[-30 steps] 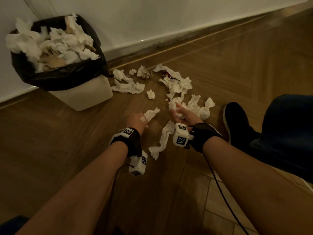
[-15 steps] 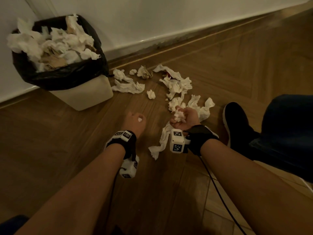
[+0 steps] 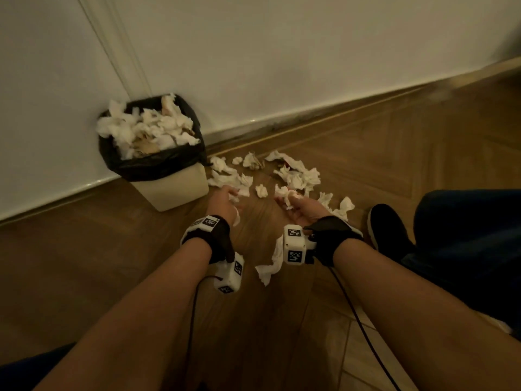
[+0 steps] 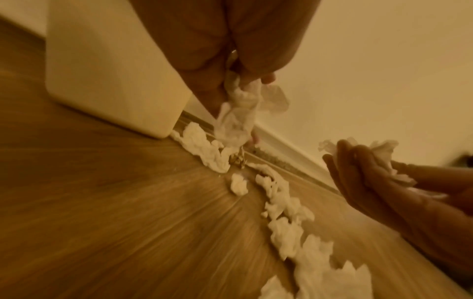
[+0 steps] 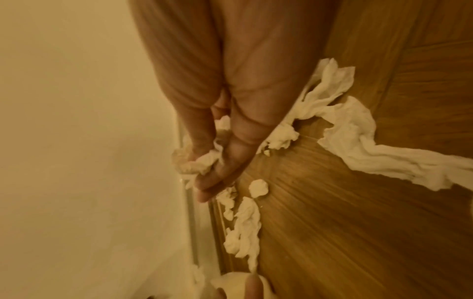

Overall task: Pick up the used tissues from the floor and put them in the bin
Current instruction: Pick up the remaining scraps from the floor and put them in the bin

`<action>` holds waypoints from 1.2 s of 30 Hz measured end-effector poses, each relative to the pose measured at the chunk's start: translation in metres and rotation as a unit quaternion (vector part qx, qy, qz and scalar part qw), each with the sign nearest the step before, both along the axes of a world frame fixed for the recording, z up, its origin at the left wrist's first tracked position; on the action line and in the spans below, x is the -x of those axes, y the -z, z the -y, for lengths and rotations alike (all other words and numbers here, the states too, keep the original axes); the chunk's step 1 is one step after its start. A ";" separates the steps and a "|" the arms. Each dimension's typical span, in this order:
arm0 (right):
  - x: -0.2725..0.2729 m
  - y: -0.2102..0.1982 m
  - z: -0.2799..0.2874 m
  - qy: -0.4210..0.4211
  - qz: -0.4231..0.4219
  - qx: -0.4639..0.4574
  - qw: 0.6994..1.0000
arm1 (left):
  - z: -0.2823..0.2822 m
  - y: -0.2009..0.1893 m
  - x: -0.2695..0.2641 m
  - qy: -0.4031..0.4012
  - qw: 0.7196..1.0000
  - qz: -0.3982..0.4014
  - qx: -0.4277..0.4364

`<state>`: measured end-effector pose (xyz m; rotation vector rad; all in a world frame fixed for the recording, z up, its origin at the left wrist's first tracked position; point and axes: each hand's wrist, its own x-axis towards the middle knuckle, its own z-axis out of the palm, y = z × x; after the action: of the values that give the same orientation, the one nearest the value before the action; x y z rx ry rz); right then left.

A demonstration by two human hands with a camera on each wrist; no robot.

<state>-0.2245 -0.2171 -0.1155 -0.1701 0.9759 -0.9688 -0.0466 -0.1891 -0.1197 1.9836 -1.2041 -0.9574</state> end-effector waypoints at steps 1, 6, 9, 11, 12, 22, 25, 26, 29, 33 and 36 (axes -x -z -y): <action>-0.001 -0.010 0.000 0.004 0.003 0.010 1.000 | -0.002 -0.012 0.000 -0.014 0.999 -0.041 0.011; -0.005 -0.067 -0.006 -0.023 -0.034 0.068 0.997 | -0.016 -0.073 -0.005 -0.021 0.998 0.008 0.060; -0.016 -0.105 -0.012 -0.054 -0.086 0.119 0.988 | -0.020 -0.110 -0.013 -0.010 0.995 0.076 0.068; -0.024 -0.131 -0.013 -0.069 -0.103 0.135 0.983 | -0.023 -0.137 -0.018 -0.016 0.994 0.089 0.064; -0.027 -0.144 -0.015 -0.079 -0.098 0.137 0.983 | -0.025 -0.150 -0.020 -0.015 0.993 0.101 0.062; -0.081 -0.202 0.005 -0.087 -0.105 0.197 0.971 | -0.040 -0.227 -0.088 -0.091 0.967 0.184 0.153; -0.105 -0.188 0.024 -0.118 -0.199 0.203 0.952 | -0.035 -0.223 -0.113 -0.099 0.966 0.187 0.151; -0.113 -0.183 0.029 -0.125 -0.229 0.208 0.943 | -0.034 -0.220 -0.120 -0.104 0.966 0.187 0.145; -0.138 -0.168 0.046 -0.137 -0.299 0.230 0.916 | -0.030 -0.203 -0.134 -0.134 0.964 0.183 0.142; -0.168 -0.143 0.062 -0.185 -0.342 0.261 0.884 | -0.018 -0.171 -0.152 -0.140 0.961 0.222 0.086; -0.186 -0.131 0.071 -0.236 -0.399 0.300 0.834 | -0.006 -0.148 -0.162 -0.130 0.957 0.256 0.048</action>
<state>-0.0382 -0.2881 0.0157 -1.3778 1.2559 -0.6978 0.1154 -0.1832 0.0281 2.3139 -1.1761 -0.2499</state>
